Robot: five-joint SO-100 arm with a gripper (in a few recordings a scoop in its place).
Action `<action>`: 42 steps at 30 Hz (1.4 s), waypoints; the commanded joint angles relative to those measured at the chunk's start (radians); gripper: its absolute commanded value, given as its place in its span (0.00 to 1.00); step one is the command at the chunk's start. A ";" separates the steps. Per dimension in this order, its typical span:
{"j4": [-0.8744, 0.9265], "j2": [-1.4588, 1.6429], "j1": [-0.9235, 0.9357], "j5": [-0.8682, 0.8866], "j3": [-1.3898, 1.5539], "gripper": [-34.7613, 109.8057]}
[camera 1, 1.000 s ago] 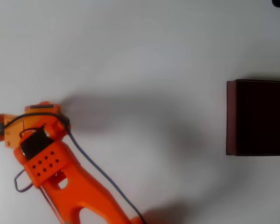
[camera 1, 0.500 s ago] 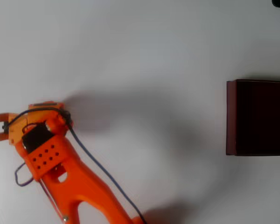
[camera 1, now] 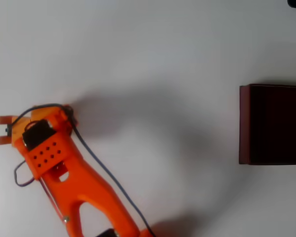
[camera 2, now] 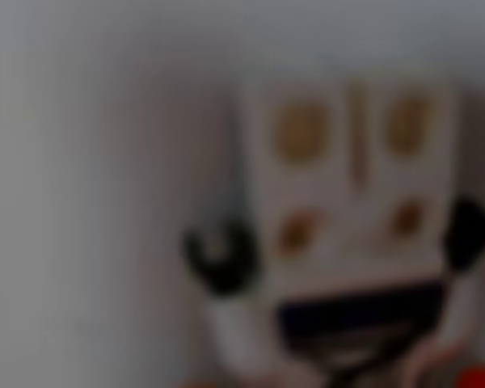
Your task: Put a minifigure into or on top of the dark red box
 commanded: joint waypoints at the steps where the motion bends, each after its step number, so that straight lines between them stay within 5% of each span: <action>1: 0.021 0.011 -0.008 -0.005 -0.038 0.33; 18: 0.077 0.011 -0.018 -0.012 -0.072 0.24; 25: 0.181 0.394 0.060 0.020 0.094 0.24; 34: 0.344 1.120 0.606 -0.005 0.397 0.24; 42: 0.321 1.189 1.098 -0.058 0.365 0.24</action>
